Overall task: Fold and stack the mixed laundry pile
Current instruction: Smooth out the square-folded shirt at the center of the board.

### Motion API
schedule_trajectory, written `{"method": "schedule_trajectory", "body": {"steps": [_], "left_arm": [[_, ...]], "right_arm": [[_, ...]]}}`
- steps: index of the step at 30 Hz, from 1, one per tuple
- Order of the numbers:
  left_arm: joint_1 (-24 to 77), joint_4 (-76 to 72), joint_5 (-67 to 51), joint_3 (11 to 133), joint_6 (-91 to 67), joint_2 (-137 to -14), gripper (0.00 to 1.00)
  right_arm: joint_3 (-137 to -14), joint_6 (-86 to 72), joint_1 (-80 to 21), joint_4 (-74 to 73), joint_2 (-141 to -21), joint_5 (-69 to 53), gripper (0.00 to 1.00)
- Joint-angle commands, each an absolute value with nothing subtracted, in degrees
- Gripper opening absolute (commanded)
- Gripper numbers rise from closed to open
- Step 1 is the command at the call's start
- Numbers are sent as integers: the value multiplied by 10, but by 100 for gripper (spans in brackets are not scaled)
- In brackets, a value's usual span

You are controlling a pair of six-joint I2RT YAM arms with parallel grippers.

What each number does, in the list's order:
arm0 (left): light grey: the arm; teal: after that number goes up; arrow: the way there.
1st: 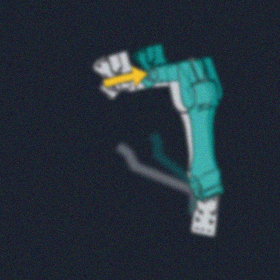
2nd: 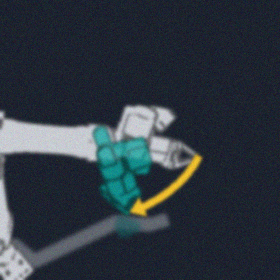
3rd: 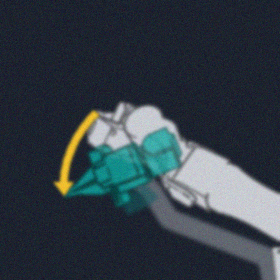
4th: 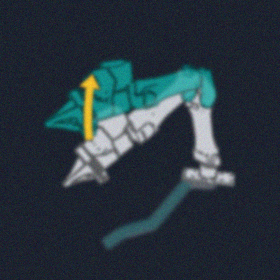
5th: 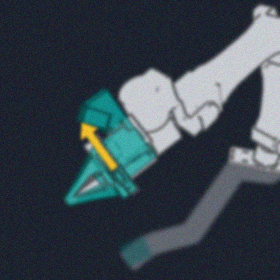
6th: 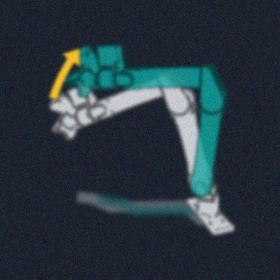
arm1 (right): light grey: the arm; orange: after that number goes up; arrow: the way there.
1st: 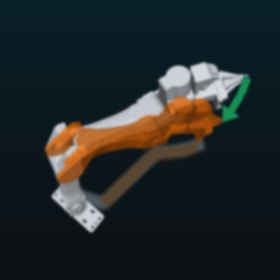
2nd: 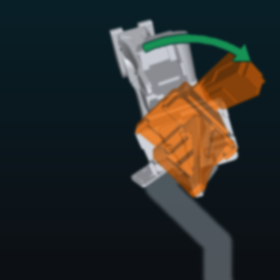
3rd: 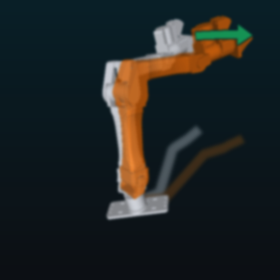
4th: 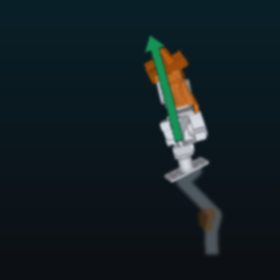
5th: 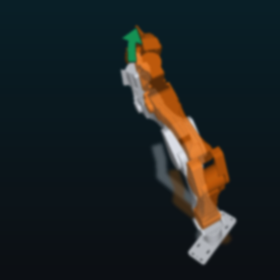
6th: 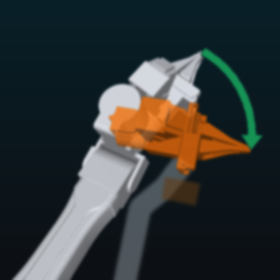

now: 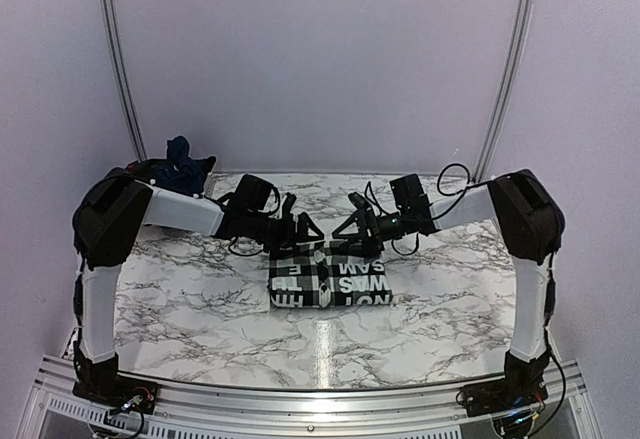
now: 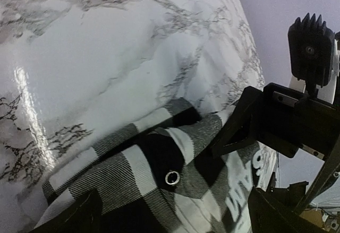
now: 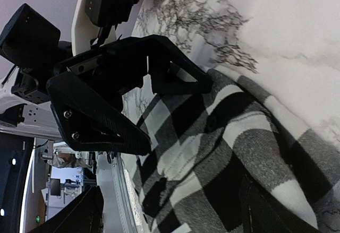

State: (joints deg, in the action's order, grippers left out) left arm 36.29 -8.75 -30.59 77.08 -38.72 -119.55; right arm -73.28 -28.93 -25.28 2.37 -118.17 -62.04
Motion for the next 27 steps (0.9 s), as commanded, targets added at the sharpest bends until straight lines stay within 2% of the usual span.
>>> {"method": "schedule_trajectory", "body": {"steps": [1,6,12,16,22,27], "left_arm": [[340,-121,-310,794,-412,-1248,99],[316,-121,-304,773,-408,-1239,99],[336,-91,-314,709,-371,-1096,99],[395,-95,-328,672,-387,-1039,99],[457,-123,-332,665,-421,-1062,99],[443,-272,-351,577,-514,-1114,99]], "right_arm": [[-722,-344,-205,128,-1248,-639,84],[-730,-341,-185,110,-1265,-643,81],[-702,-381,-207,107,-1121,-652,84],[-654,-389,-247,91,-1049,-645,85],[-531,-487,-276,229,-1024,-652,85],[-467,-540,-262,371,-1119,-672,85]]}}
